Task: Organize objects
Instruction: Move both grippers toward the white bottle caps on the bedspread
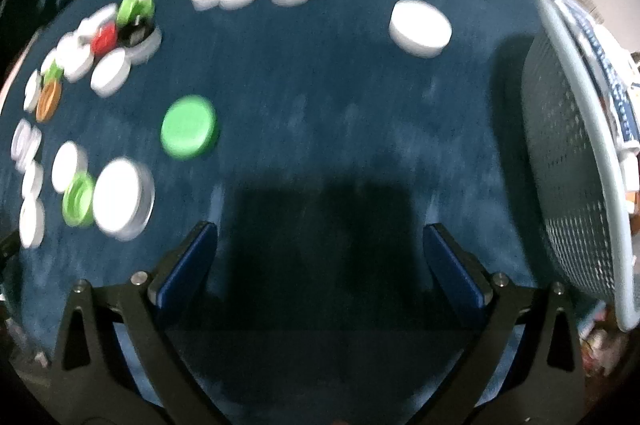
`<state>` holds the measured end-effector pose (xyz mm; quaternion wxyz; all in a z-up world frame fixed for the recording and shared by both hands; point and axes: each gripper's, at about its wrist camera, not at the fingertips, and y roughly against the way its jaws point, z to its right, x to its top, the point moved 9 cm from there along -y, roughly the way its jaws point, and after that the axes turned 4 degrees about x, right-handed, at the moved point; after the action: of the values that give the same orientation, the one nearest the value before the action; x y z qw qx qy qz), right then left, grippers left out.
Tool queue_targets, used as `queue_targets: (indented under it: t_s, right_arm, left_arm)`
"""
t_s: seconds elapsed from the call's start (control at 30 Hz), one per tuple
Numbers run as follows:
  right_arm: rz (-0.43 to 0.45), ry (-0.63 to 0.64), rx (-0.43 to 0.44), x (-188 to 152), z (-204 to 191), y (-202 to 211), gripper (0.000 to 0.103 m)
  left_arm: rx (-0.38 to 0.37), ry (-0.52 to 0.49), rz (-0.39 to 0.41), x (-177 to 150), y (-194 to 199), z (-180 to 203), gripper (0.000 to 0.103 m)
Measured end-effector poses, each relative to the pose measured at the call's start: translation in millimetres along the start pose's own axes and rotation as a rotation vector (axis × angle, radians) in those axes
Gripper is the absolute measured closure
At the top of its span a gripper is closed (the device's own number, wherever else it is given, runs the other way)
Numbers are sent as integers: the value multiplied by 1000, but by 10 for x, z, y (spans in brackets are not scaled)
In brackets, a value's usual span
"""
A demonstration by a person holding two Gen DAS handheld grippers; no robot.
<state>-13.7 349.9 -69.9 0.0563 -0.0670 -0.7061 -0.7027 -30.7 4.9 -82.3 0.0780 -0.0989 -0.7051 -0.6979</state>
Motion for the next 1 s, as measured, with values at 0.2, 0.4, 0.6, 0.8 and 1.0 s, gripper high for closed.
queue_targets:
  t_s: [0.2,0.4,0.6,0.8,1.0]
  right_arm:
    - [-42,-43,3,-10,77,-165,0]
    - [42,-47,8,-80,166,-129,0]
    - [186,10,137,-158,31,160,0]
    - [210,219,191,-83,-514,259,4]
    - [198,329,153,46,-756,56,41]
  left_arm:
    - [-5,12,-3,24,-57,-39,0]
    - [2,22,66,7,-37,-96,0]
    - [2,24,84,6,-24,-172,0]
    - [4,24,83,22,-37,-268,0]
    - [0,20,88,63,-20,-377,1]
